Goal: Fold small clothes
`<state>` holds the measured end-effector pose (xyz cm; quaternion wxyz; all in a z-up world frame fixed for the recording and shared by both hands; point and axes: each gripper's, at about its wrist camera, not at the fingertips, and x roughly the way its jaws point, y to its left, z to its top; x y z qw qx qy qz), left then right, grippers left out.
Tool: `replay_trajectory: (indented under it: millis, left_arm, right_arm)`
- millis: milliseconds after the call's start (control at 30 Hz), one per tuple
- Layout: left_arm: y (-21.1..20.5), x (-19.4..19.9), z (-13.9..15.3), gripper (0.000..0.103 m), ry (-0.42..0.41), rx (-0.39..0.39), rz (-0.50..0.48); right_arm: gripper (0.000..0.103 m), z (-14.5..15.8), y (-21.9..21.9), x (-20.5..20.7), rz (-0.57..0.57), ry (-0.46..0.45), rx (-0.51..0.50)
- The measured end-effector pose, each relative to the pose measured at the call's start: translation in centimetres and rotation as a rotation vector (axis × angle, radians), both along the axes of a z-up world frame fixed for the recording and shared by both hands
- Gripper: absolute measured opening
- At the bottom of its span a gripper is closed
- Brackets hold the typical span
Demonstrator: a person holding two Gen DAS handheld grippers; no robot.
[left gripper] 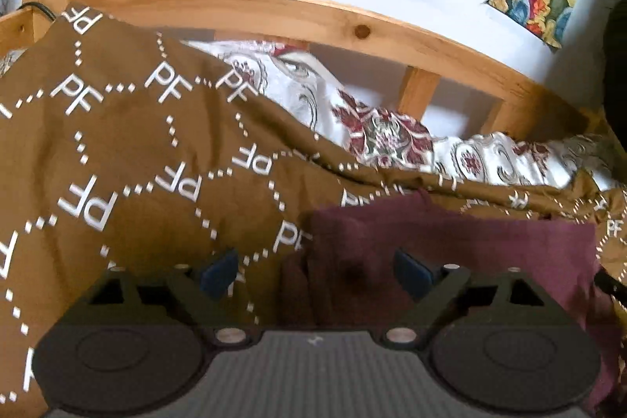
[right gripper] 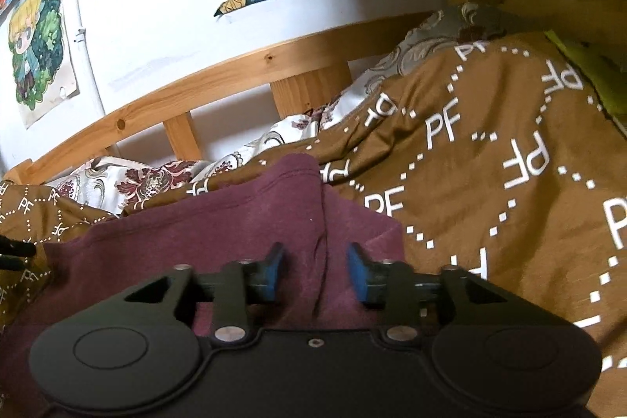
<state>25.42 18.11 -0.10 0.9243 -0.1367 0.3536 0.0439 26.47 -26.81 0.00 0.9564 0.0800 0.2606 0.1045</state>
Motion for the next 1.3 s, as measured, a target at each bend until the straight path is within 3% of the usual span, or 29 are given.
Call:
replay_trajectory:
  millis: [67, 167, 367, 767, 1067, 1300]
  left_arm:
    - [0.1, -0.6, -0.1, 0.101, 0.012, -0.011, -0.010]
    - [-0.4, -1.7, -0.5, 0.102, 0.027, -0.029, -0.039]
    - [-1.8, -2.9, -2.2, 0.102, 0.107, -0.008, -0.136]
    - [-2.4, -3.7, -4.5, 0.102, 0.127, 0.010, -0.166]
    - [-3.3, -4.8, -5.1, 0.102, 0.173, 0.025, -0.162]
    - [-3.2, -4.4, -5.0, 0.102, 0.189, 0.023, -0.139]
  right_arm:
    - [0.062, 0.5, 0.3, -0.5, 0.001, -0.012, -0.015]
    - [0.081, 1.3, 0.8, -1.5, 0.004, -0.044, -0.041]
    - [0.101, 2.6, 1.9, -3.6, 0.033, -0.075, -0.079]
    - [0.102, 1.9, 5.2, -8.0, 0.095, 0.047, -0.102]
    - [0.102, -2.1, 10.2, -9.2, 0.186, 0.119, -0.277]
    - [0.102, -2.9, 9.5, -9.1, 0.184, 0.133, -0.221]
